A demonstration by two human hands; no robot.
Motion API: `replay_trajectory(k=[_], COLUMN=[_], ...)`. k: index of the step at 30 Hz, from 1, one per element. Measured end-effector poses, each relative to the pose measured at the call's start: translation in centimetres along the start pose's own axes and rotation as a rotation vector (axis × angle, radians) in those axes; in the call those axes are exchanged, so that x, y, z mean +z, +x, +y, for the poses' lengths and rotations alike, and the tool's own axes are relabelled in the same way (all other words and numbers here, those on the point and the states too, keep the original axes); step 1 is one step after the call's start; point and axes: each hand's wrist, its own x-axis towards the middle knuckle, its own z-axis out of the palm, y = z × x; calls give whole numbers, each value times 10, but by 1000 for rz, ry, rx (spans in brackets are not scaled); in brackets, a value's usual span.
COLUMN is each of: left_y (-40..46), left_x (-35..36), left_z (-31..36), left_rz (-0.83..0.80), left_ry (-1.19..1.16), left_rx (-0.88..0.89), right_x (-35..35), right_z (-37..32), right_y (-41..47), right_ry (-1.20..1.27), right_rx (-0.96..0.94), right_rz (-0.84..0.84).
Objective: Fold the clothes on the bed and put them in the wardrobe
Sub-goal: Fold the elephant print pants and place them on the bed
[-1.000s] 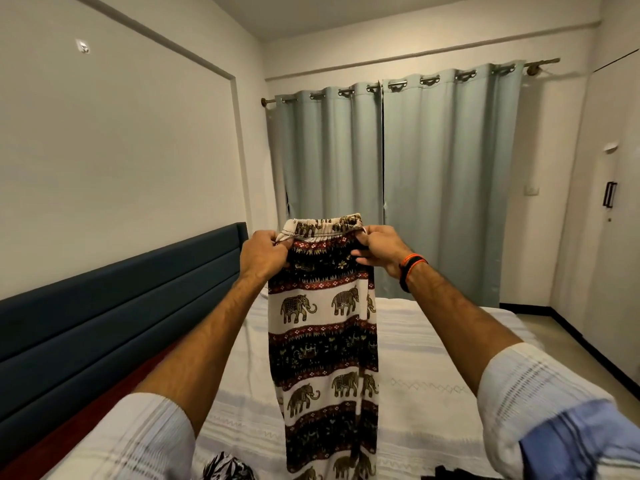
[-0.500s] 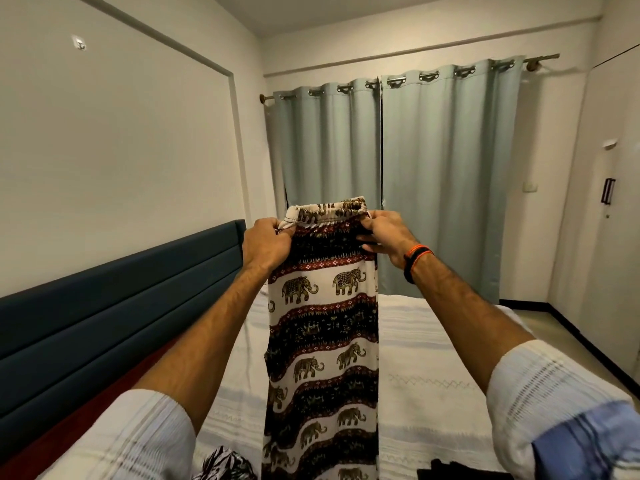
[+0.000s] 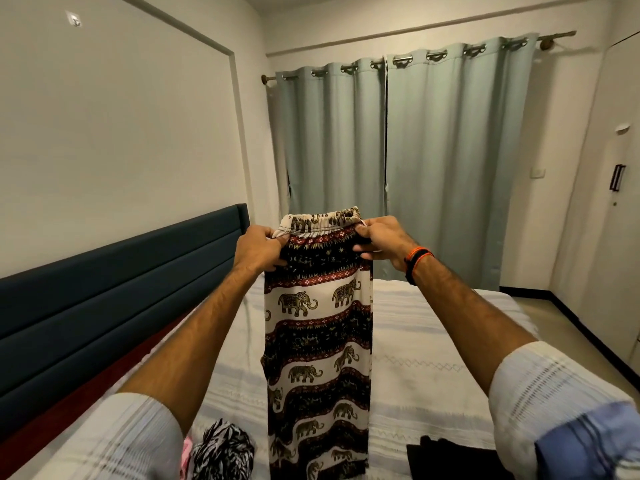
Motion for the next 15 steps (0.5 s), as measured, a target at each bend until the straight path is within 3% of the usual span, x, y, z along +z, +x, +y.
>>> replay_trajectory(k=[5,15], left_y=[1,71], left_x=[-5,9], left_z=[14,8], left_rz=[34,80], left_ry=[-73,128], left_rx=[30,67], right_x=[-10,-4], right_z=[-14,-12], right_y=[3,70], right_ry=[13,-54], right_rx=[-57,-89], right_rz=[1,77])
